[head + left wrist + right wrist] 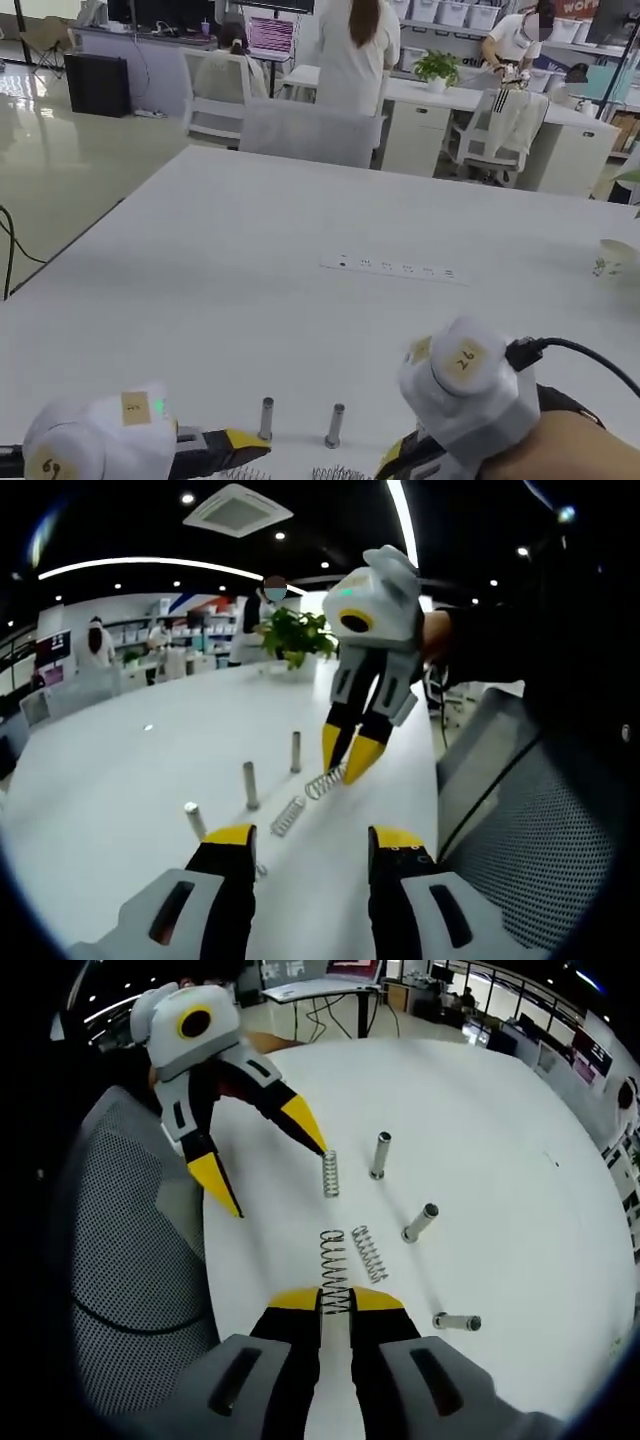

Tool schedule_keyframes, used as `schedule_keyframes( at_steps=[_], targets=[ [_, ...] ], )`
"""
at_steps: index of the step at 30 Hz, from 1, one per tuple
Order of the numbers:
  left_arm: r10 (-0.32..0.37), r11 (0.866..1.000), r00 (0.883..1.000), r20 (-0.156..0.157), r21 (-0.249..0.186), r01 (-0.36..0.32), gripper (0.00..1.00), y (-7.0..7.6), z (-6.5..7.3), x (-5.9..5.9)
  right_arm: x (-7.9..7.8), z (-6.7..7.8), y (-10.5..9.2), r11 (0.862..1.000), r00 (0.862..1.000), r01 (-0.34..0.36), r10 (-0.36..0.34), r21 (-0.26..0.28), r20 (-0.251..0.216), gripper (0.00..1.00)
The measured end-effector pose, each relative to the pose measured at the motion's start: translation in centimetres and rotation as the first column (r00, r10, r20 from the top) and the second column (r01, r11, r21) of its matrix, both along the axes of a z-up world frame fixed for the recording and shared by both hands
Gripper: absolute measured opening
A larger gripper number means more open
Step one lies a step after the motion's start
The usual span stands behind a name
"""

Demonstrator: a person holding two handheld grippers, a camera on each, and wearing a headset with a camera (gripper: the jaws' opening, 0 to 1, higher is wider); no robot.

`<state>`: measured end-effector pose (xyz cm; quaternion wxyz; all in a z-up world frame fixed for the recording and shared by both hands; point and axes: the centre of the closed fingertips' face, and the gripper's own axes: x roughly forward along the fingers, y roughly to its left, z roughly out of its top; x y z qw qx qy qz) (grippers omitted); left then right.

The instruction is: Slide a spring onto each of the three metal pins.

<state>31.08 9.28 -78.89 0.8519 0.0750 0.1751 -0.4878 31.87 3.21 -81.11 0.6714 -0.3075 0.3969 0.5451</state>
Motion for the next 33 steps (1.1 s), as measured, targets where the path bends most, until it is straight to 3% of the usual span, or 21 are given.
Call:
schedule_keyframes(
  at_steps=[17,33],
  targets=[
    [-0.107,0.994,0.994,0.020,0.034,0.106,0.23,-1.8,-0.2,-0.3,-1.4,0.5,1.8,0.994,0.994,-0.113,0.113,-0.013,-0.008,0.07],
    [-0.220,0.974,0.975,0.030,0.062,0.218,0.11,-3.3,-0.4,-1.3,-2.9,0.4,1.8,0.979,0.980,-0.200,0.199,-0.031,-0.030,0.08]
  ],
)
